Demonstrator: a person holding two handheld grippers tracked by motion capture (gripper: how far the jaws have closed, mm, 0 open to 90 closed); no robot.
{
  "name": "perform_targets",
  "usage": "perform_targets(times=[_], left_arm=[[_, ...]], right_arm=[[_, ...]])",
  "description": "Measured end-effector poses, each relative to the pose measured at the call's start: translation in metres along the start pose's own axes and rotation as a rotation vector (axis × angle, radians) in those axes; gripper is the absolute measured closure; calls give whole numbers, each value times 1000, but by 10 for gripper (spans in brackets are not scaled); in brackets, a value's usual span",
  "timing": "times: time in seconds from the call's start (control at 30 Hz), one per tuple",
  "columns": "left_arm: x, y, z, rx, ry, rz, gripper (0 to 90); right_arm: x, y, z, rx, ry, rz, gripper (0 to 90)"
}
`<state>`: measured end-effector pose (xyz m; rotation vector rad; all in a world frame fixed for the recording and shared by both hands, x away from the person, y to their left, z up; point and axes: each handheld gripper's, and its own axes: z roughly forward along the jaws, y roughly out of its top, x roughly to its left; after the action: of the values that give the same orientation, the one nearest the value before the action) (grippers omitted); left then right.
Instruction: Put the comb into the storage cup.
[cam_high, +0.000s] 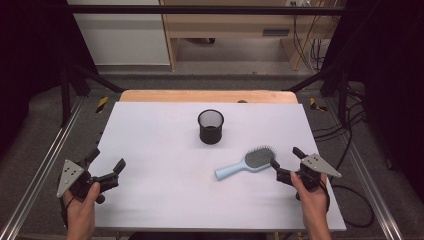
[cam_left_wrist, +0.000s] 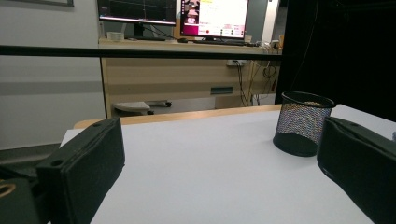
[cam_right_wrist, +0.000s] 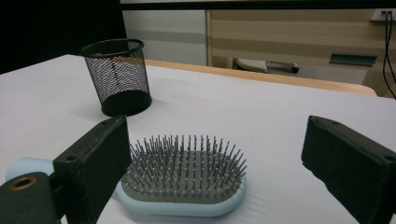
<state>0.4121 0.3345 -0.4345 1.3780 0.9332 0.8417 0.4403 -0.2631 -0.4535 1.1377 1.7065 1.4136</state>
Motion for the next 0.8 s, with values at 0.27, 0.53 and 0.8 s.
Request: perform_targets(times=[0.27, 0.53, 0.8], left_arm=[[2, -2, 3, 11, -4, -14, 11], [2, -2, 4, 14, -7, -22, 13], [3, -4, 5, 22, -1, -28, 15]], right_arm=[[0, -2, 4, 72, -8, 66, 75], [2, -1, 6, 87, -68, 56, 156], [2, 9, 0, 100, -94, 46, 631]])
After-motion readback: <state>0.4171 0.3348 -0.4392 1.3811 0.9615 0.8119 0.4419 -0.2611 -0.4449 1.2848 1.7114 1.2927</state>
